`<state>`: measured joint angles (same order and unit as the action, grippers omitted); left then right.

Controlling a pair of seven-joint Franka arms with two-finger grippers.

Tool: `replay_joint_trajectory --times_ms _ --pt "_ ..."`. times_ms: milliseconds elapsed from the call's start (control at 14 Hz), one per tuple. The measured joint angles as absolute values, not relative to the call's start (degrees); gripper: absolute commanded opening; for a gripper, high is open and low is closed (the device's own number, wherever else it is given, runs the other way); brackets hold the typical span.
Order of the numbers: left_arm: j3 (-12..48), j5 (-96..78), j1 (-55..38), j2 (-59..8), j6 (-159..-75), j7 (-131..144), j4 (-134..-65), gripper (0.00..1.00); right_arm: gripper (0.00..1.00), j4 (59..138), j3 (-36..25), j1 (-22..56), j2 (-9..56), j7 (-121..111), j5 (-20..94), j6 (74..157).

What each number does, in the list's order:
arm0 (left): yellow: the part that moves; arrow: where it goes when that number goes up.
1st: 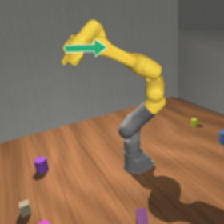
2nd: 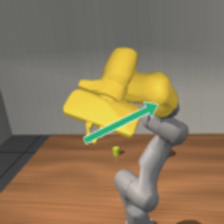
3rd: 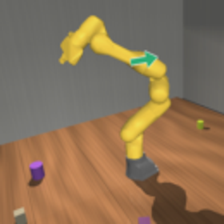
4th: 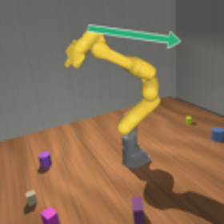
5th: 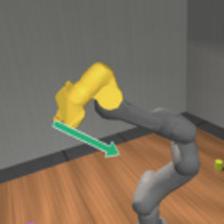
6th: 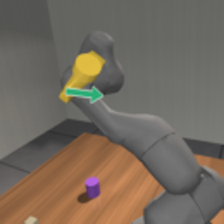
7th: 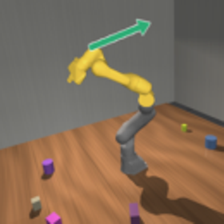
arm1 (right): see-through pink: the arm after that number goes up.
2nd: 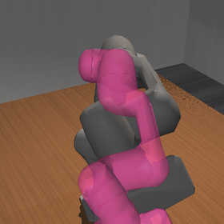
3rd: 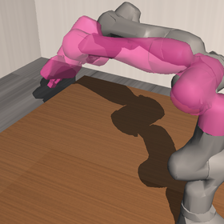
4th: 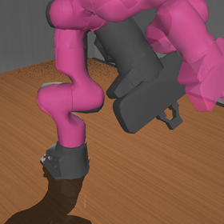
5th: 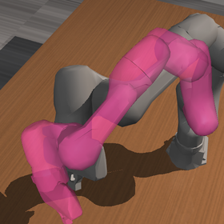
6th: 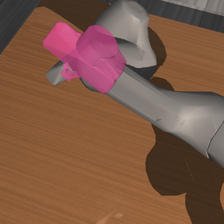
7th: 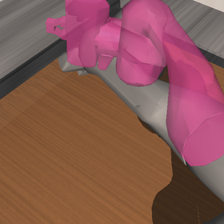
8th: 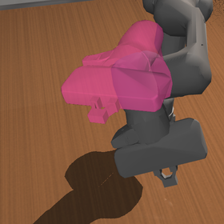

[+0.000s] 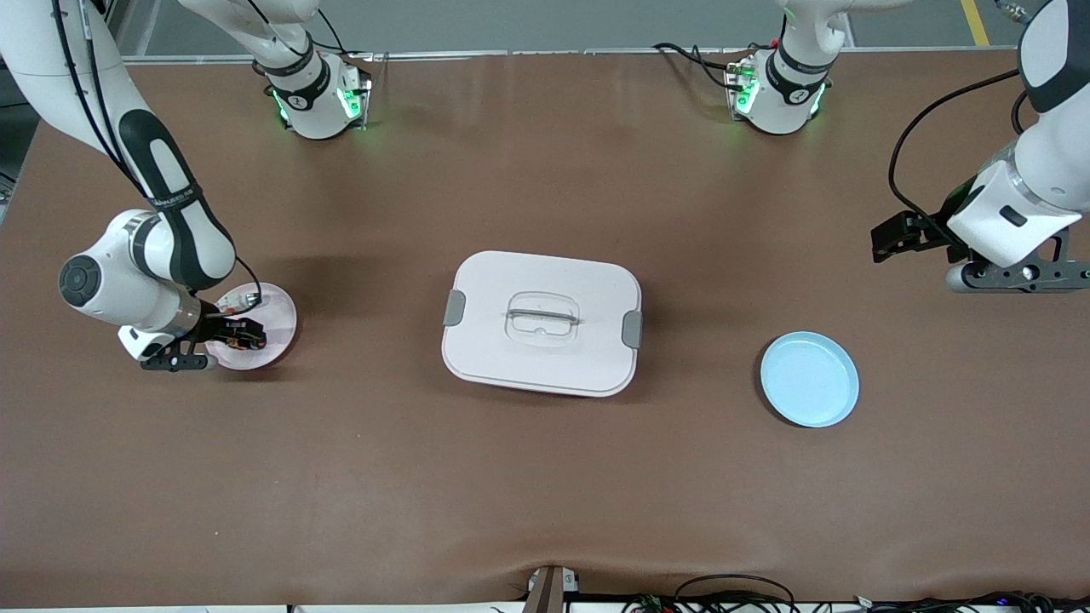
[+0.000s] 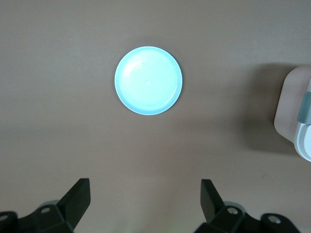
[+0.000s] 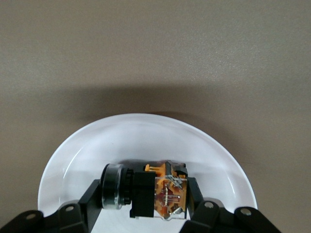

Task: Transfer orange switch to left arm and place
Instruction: 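Close the right gripper on the black-orange switch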

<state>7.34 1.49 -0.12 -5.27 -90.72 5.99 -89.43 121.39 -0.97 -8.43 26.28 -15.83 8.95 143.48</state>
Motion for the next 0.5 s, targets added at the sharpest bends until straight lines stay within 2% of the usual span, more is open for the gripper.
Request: replay_joint_trajectory --times_ms 286,500 --pt "7.4 1.5 -0.1 -5.3 -90.8 6.0 -89.4 1.0 0.0 121.0 -0.9 -8.4 26.3 -13.6 9.2 143.0" --pt "7.6 1.4 -0.2 -5.3 -90.9 6.0 -89.4 1.0 0.0 119.0 -0.6 -8.1 26.1 -9.4 9.3 138.4"
